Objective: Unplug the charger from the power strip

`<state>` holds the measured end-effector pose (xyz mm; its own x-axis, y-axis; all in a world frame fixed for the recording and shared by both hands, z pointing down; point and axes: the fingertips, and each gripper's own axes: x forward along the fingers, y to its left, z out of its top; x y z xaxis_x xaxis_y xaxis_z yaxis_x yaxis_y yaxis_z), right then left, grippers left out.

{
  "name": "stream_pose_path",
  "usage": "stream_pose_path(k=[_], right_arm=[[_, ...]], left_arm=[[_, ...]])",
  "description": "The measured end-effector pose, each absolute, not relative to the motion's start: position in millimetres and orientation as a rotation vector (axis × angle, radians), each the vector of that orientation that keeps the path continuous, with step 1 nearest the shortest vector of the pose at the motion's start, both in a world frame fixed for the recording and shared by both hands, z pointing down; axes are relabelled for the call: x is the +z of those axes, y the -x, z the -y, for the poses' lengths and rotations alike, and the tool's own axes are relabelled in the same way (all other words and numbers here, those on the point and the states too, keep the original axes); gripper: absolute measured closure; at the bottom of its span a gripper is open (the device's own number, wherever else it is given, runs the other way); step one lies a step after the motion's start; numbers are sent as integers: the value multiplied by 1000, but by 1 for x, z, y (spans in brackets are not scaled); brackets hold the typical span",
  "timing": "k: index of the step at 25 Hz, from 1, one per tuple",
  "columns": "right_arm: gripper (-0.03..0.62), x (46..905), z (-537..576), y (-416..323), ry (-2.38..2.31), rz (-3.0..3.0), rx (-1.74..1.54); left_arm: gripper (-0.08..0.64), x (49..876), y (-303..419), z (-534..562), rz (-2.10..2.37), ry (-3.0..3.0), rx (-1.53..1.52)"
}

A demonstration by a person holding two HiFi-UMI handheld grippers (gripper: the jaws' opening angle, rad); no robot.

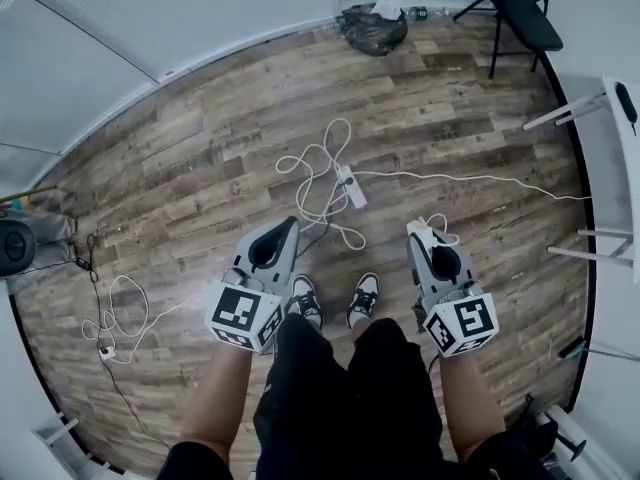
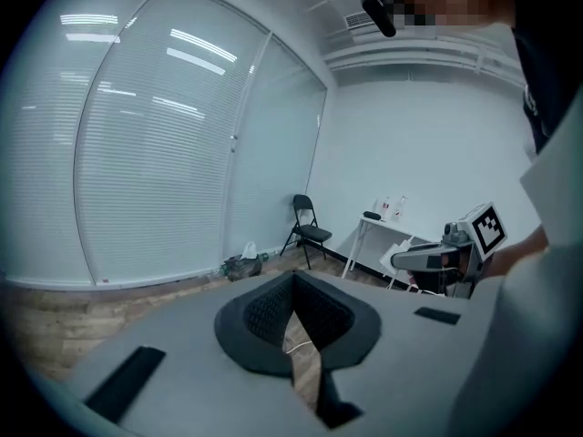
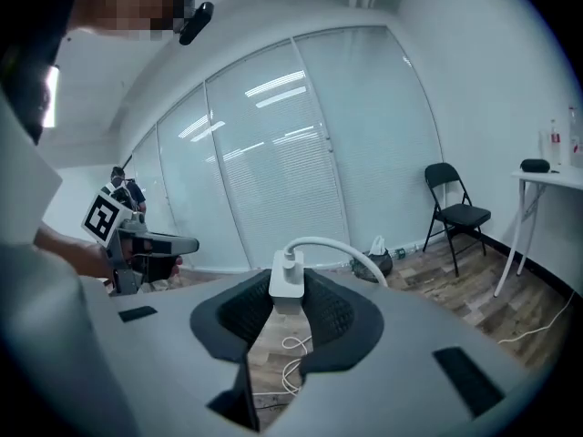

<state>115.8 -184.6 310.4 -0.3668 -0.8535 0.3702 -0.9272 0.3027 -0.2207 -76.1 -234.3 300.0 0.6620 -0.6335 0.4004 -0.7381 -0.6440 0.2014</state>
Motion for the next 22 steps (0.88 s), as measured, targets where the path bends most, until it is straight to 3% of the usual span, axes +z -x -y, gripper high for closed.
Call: stream_pose_path(k=[11,22], right_arm=[[485,96,154,-113,-1745,2536,345],[485,-14,124,-93,-1750,2633,99]], left_arm=[[540,97,121,190,1225,-2593,209],[540,6,136,153,1248,-2670,73]])
